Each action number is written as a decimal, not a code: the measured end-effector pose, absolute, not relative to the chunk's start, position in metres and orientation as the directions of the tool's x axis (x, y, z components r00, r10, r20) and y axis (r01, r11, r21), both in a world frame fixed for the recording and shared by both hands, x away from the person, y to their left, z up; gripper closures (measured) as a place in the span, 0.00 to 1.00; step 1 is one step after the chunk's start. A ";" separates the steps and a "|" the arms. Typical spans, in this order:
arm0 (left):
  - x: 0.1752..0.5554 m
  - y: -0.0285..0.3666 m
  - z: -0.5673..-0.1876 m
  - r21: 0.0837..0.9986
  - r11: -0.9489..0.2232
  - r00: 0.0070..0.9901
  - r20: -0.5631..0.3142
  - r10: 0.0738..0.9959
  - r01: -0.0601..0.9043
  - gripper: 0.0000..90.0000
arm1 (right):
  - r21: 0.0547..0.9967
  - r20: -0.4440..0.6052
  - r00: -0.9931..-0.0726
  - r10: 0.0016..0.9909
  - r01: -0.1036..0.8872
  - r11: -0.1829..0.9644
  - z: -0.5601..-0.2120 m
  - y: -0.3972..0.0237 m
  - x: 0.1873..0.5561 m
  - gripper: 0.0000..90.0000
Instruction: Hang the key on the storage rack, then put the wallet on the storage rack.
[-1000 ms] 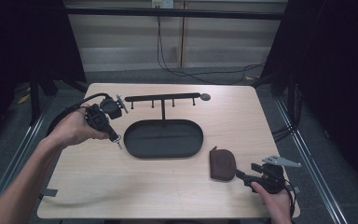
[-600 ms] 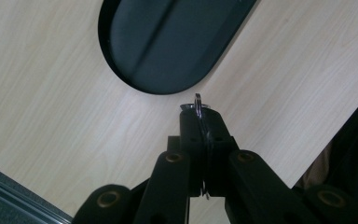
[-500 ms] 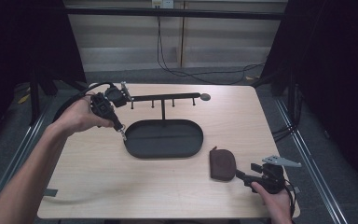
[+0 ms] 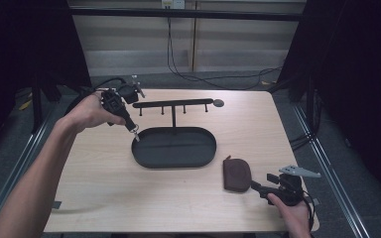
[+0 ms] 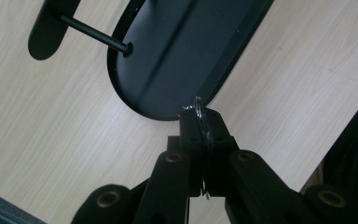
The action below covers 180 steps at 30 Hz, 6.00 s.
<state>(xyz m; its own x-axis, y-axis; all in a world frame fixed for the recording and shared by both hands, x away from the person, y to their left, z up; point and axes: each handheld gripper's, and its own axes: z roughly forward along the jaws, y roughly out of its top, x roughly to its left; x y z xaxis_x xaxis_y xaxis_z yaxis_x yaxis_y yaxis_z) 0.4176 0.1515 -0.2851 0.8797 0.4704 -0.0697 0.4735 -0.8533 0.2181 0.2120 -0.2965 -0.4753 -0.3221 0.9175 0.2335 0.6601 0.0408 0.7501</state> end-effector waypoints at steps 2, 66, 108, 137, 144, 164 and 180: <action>0.422 0.151 -0.284 0.216 -0.854 0.880 -0.072 0.470 0.473 0.99 | 0.750 0.236 -0.322 0.917 0.661 0.039 -0.475 -0.296 0.212 0.27; 0.456 0.169 -0.295 0.315 -0.710 0.762 -0.076 0.643 0.630 0.72 | 0.742 0.240 -0.327 0.914 0.669 0.045 -0.477 -0.295 0.214 0.27; 0.370 0.234 -0.374 0.627 -0.447 0.653 -0.133 0.746 0.638 0.28 | 0.734 0.230 -0.337 0.913 0.676 0.065 -0.477 -0.291 0.217 0.26; 0.254 0.252 -0.442 0.737 -0.307 0.573 -0.131 0.809 0.602 0.23 | 0.694 0.259 -0.346 0.902 0.716 0.076 -0.471 -0.285 0.221 0.30; 0.246 0.262 -0.459 0.739 -0.276 0.581 -0.187 0.792 0.614 0.23 | 0.695 0.270 -0.348 0.898 0.716 0.068 -0.459 -0.291 0.221 0.33; 0.246 0.255 -0.464 0.728 -0.325 0.639 -0.199 0.743 0.604 0.21 | 0.504 0.232 -0.383 0.894 0.834 0.226 -0.448 -0.264 0.276 0.33; 0.247 0.254 -0.466 0.710 -0.349 0.647 -0.195 0.737 0.612 0.21 | 0.306 0.168 -0.417 0.893 0.884 0.354 -0.443 -0.241 0.320 0.21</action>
